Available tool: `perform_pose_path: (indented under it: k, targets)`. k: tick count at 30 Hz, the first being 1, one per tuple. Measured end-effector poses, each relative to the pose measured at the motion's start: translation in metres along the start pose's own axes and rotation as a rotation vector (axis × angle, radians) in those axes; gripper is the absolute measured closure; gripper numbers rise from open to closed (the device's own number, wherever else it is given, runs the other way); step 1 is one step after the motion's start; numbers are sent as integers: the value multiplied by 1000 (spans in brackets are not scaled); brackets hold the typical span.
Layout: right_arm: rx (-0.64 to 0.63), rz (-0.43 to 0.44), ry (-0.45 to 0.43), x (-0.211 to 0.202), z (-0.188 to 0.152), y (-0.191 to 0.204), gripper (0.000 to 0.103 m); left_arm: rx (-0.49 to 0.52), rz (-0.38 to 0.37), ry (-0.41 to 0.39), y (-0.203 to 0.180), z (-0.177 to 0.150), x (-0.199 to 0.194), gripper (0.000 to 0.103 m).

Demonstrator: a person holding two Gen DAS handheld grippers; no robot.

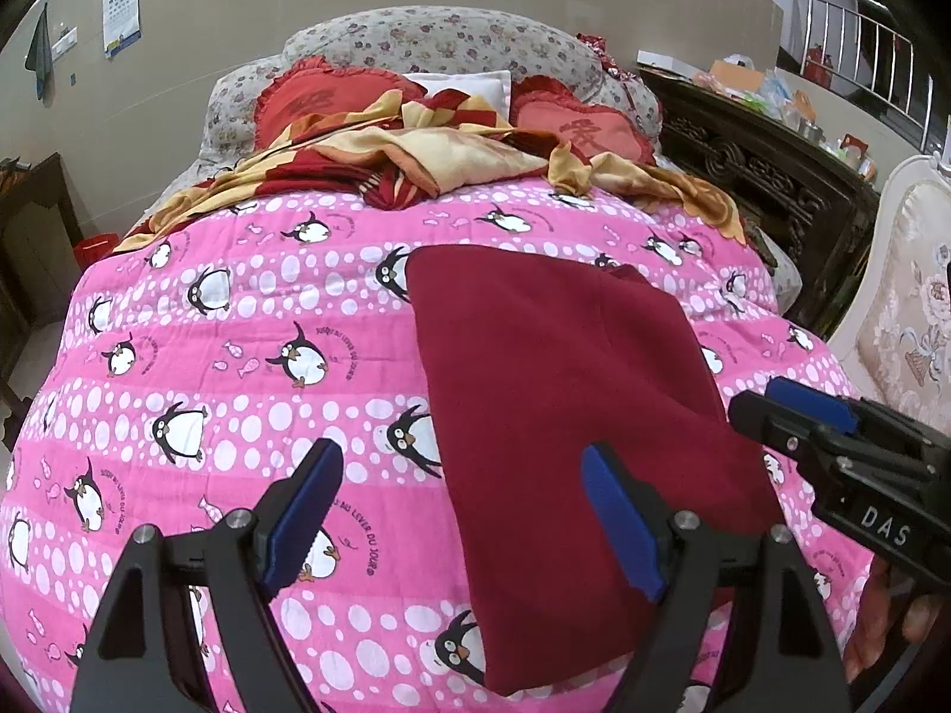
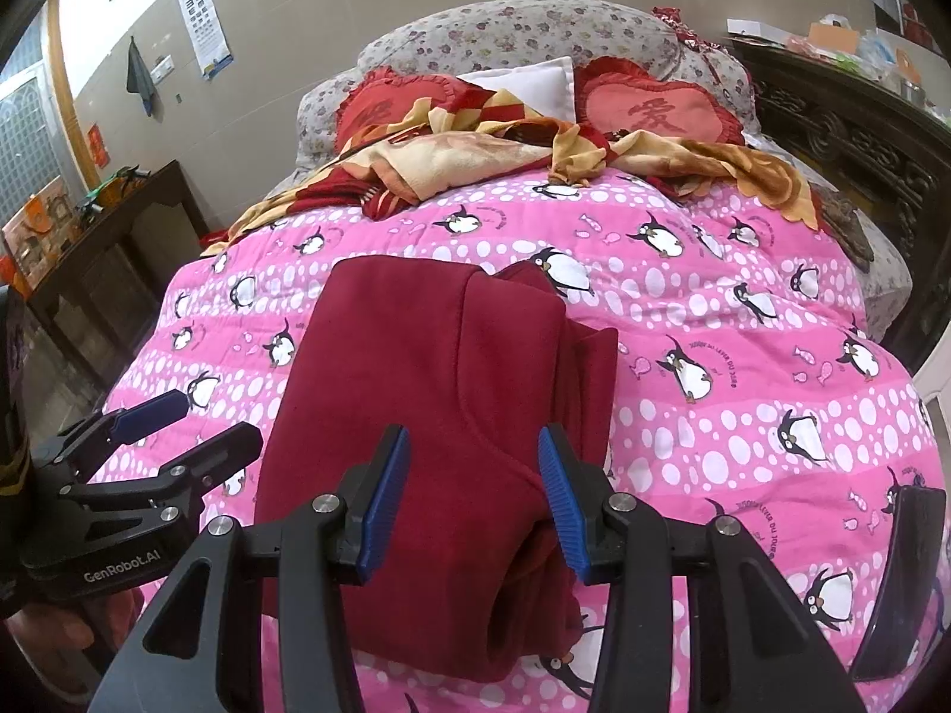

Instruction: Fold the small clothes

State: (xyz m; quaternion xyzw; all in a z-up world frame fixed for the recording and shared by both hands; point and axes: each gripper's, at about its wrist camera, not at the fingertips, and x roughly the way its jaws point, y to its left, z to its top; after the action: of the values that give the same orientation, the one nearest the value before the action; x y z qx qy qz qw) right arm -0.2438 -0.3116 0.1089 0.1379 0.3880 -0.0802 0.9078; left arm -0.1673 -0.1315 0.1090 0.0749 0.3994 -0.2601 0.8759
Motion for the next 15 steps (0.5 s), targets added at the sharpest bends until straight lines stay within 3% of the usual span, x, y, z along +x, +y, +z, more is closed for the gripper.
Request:
perform_pose_path:
  k: [15]
  targets:
    - [3,0,4,3,-3,1,60,7,0,2,-2,-1,1,17]
